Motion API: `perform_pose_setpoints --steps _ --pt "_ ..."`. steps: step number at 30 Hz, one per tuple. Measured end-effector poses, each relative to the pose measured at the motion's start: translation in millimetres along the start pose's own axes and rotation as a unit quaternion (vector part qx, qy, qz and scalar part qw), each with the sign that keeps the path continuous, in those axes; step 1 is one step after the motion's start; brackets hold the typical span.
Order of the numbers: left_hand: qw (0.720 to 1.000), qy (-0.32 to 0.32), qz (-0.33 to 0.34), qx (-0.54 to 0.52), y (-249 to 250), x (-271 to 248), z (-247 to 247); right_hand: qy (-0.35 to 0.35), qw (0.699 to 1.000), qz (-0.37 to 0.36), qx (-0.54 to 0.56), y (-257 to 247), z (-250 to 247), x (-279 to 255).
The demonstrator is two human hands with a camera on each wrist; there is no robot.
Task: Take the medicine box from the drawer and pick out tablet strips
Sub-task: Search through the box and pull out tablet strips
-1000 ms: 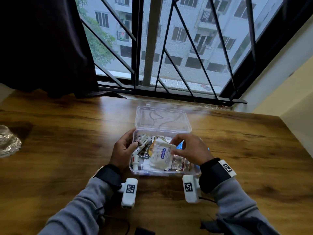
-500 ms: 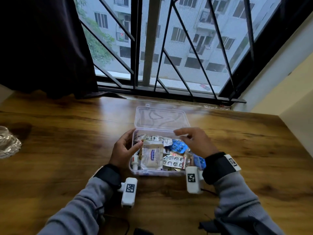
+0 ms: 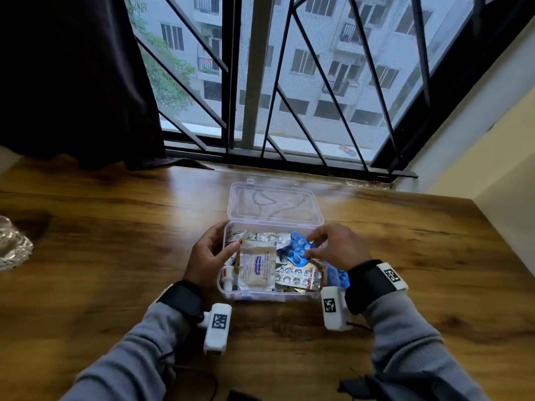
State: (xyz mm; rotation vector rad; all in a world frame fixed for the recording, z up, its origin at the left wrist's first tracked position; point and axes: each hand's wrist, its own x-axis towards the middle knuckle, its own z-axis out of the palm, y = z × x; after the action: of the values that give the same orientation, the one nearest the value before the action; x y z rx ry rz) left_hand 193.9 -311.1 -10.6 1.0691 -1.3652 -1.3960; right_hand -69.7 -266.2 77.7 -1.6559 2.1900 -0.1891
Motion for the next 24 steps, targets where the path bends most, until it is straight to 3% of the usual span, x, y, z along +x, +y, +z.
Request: perform_pose_setpoints --steps 4,9,14,17,20,22,24 --pt "1.0 -0.003 -0.006 -0.007 0.1 -0.3 -1.0 -0.001 0.982 0.003 0.189 11.8 -10.9 -6.1" --pt "1.0 0.0 0.003 -0.011 -1.2 0.7 -1.8 0.084 0.947 0.01 0.309 26.1 -25.8 -28.2" --pt "1.0 -0.002 0.006 -0.003 -3.1 1.5 -0.8 0.106 0.961 -0.051 0.252 2.1 -21.1 -49.7" --pt "1.0 -0.003 0.004 -0.011 -3.2 1.5 -0.9 0.143 0.975 -0.134 0.109 -22.8 -6.2 -53.8" --pt "1.0 -0.005 0.001 -0.011 -3.2 1.9 -1.0 0.167 0.966 -0.194 0.026 -44.1 11.5 -53.9" --pt "1.0 -0.005 -0.001 -0.013 -3.4 2.3 -1.3 0.16 0.966 -0.203 -0.002 -51.7 24.7 -53.7" --pt "1.0 -0.006 0.0 -0.019 -3.4 2.4 -1.9 0.11 0.971 -0.212 -0.032 -54.8 36.1 -54.5"
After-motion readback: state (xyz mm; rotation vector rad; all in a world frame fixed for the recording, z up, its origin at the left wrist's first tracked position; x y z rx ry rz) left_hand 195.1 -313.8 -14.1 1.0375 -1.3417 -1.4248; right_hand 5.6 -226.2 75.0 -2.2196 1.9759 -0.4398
